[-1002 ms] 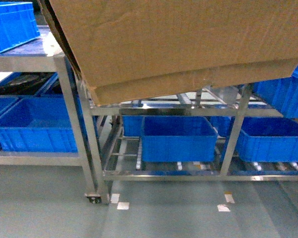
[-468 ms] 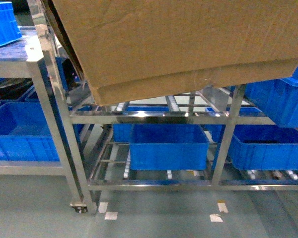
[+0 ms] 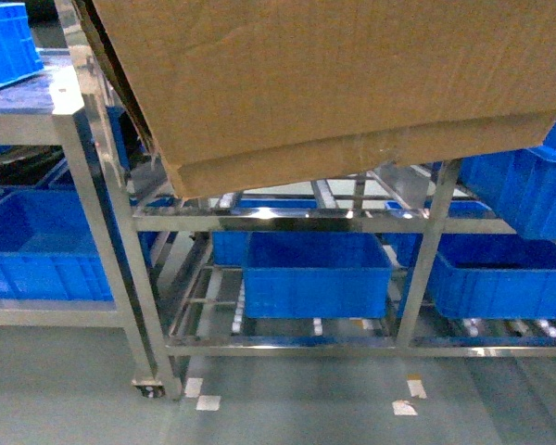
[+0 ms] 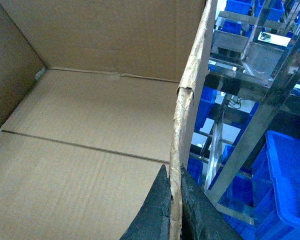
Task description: Sort boxes to right shelf from conveyor
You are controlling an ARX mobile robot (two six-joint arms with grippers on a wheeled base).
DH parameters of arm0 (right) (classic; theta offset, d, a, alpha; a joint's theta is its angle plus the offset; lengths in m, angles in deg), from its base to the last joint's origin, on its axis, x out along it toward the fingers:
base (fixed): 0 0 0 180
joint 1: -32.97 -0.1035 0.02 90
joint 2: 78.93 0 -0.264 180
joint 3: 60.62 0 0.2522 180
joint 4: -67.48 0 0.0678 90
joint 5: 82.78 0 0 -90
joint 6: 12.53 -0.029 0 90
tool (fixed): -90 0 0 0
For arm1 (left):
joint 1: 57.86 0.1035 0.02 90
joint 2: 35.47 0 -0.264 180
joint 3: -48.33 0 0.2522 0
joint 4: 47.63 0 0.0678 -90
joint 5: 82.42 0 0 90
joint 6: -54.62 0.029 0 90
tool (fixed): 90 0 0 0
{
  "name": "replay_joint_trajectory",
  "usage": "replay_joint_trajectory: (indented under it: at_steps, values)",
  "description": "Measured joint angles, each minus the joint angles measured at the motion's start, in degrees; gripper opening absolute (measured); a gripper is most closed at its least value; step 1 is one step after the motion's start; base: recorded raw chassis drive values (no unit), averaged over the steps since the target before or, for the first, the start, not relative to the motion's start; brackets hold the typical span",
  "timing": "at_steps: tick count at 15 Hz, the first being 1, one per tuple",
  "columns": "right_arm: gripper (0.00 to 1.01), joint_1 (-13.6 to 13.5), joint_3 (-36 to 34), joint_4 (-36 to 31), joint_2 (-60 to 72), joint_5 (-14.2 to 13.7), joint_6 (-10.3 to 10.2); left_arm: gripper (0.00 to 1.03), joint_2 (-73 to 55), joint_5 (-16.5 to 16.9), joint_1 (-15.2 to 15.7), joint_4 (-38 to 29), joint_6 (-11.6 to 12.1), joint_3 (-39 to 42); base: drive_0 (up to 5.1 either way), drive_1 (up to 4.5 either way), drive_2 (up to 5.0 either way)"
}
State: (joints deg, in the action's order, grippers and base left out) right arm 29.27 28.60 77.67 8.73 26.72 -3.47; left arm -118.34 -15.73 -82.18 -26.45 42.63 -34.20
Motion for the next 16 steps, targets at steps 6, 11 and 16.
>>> replay_joint_trajectory:
  at_steps: [6,11,16]
  values:
    - [0.02,0.00,0.00,0.00,0.00,0.00,0.00,0.02,0.00,0.00,0.00,0.00,0.00,0.00,0.1,0.10,0.1]
    - [0.02,0.02,0.00,0.00,0.00,-0.02,0.00,0.02,0.00,0.00,0.00,-0.02,0.00,0.00,0.0,0.00,0.0]
    - [0.02,0.02,0.00,-0.11,-0.04,-0.02,0.00,0.02,0.11,0.00,0.00,-0.11,0.02,0.00,0.0,0.00,0.0]
